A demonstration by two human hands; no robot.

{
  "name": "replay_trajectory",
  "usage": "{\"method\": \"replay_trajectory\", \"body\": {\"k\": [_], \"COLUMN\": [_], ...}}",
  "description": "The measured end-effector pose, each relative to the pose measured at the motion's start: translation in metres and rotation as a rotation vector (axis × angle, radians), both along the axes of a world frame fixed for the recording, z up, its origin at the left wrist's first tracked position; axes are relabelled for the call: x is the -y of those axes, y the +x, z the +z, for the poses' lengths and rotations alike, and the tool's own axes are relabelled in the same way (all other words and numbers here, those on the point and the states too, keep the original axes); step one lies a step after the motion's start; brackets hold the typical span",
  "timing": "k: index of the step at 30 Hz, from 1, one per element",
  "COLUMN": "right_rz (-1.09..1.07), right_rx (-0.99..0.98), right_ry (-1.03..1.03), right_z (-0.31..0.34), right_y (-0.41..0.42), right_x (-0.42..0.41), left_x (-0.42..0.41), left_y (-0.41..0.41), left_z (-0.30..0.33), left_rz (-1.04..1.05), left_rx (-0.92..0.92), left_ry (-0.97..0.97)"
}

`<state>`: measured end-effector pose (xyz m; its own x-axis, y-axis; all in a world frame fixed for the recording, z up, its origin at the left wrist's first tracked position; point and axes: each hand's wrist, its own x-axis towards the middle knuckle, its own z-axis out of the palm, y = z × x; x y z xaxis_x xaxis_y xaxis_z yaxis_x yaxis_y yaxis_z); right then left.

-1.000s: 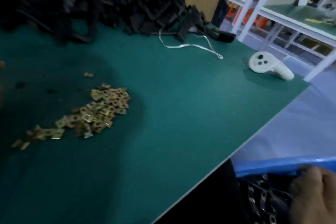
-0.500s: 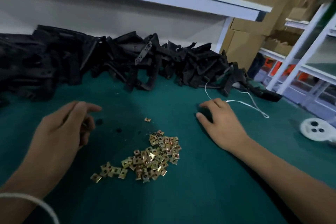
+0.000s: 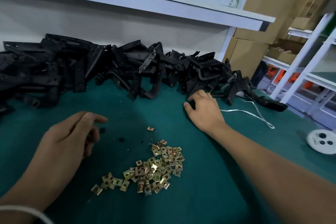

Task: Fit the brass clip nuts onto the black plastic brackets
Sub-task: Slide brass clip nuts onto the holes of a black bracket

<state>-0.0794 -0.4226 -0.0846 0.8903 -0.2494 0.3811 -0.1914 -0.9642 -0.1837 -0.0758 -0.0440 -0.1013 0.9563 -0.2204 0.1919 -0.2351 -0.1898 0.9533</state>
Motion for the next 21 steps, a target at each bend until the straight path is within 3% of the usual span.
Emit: {"method": "replay_trajectory", "body": {"k": [10,13,16,19,21], "right_rz": [0.676,0.434,0.122,0.163,0.159], "right_rx": [0.126,0.33,0.223,0.092,0.11], "right_ry": [0.264,0.282,0.199,0.045,-0.015], "right_z": [0.008,0.008,0.005,0.001,0.003], "right_y": [-0.063,-0.056,-0.045,-0.037,-0.031], "right_x": [-0.052,-0.045,-0.038,-0.038,-0.042], "left_x": [0.011,0.014,0.016,0.017,0.018], "left_y": [-0.011,-0.012,-0.014,-0.017,-0.02], "left_z": [0.001,0.003,0.005,0.008,0.01], "left_rz": [0.025,0.038,0.048,0.043,0.039], "left_rx": [0.054,0.051,0.072,0.082,0.088], "left_ry": [0.015,0.02,0.024,0.043,0.051]}}
